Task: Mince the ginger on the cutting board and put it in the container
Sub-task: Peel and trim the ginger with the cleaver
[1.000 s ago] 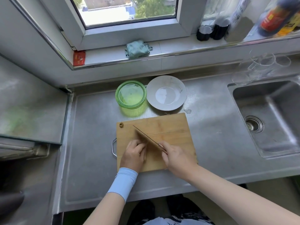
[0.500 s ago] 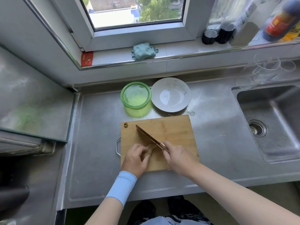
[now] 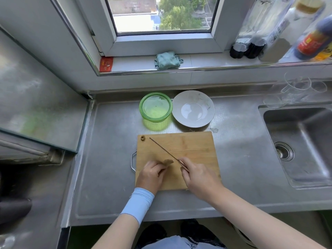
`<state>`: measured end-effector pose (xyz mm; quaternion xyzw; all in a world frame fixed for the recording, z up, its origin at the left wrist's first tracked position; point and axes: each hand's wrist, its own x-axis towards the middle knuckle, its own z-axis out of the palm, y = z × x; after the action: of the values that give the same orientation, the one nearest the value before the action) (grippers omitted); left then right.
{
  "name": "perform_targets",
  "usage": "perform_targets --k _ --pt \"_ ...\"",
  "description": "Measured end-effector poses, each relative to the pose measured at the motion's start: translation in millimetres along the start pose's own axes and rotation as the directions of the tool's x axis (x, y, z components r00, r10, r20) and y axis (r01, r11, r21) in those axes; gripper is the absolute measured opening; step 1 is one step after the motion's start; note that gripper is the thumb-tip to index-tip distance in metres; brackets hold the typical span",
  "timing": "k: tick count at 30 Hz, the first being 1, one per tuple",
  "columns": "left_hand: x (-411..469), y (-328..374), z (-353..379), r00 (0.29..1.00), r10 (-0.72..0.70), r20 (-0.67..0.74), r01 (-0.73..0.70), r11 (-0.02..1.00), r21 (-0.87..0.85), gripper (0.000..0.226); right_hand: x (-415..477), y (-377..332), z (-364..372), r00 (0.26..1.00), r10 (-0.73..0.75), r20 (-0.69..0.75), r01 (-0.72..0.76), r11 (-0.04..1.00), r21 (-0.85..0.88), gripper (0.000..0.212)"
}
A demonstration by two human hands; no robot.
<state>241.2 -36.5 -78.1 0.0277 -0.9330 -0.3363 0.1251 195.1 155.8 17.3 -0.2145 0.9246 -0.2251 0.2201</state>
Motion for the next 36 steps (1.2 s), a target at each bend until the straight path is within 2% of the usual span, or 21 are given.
perform_targets --k 4,6,9,11,14,17,21,24,29,36 --pt "-1.9 -0.5 1.3 0.999 0.033 0.008 -0.033 0.999 -0.006 0.013 -4.9 -2.0 0.1 0.998 -0.019 0.054 0.021 0.999 -0.027 0.024" --pt "-3.5 0.0 1.6 0.998 0.065 0.016 -0.065 0.998 0.014 0.007 -8.3 -3.4 2.9 0.997 -0.005 0.082 0.008 0.999 -0.039 0.024" --pt "-5.8 3.1 2.5 0.999 0.051 -0.001 -0.051 0.998 0.039 0.018 -12.1 -2.9 6.6 0.996 -0.001 0.089 0.005 0.999 -0.040 0.023" --pt "-6.8 4.1 4.3 0.999 0.042 -0.006 -0.042 0.998 0.047 0.010 -12.8 -2.2 6.1 0.995 -0.002 0.103 0.005 0.999 -0.037 0.023" --pt "-6.7 2.1 6.6 1.000 -0.005 -0.009 0.006 0.999 0.036 0.022 -14.9 -2.4 3.3 0.992 -0.010 0.124 0.017 0.998 -0.057 0.023" --pt "-3.9 -0.4 3.5 1.000 -0.010 -0.026 0.011 1.000 0.021 0.019 -17.4 -2.4 1.2 0.991 -0.005 0.131 0.014 0.998 -0.067 0.023" --pt "-2.3 0.9 2.5 1.000 -0.012 -0.008 0.012 1.000 0.018 0.026 -15.8 -5.4 -2.4 0.986 0.016 0.168 -0.007 0.998 -0.057 0.015" --pt "-2.2 2.3 3.5 1.000 -0.009 0.001 0.009 1.000 0.016 0.023 -11.4 -5.0 -8.8 0.974 0.024 0.226 -0.017 0.999 -0.033 0.006" --pt "-3.6 5.1 1.5 1.000 -0.008 0.017 0.008 1.000 0.017 0.025 3.6 -0.4 -18.3 0.953 0.043 0.300 -0.054 0.998 0.029 0.014" --pt "-6.7 6.4 -0.1 0.999 -0.033 0.021 0.032 0.999 0.010 0.020 24.7 2.0 -5.1 0.945 0.036 0.325 -0.071 0.993 0.098 0.013"
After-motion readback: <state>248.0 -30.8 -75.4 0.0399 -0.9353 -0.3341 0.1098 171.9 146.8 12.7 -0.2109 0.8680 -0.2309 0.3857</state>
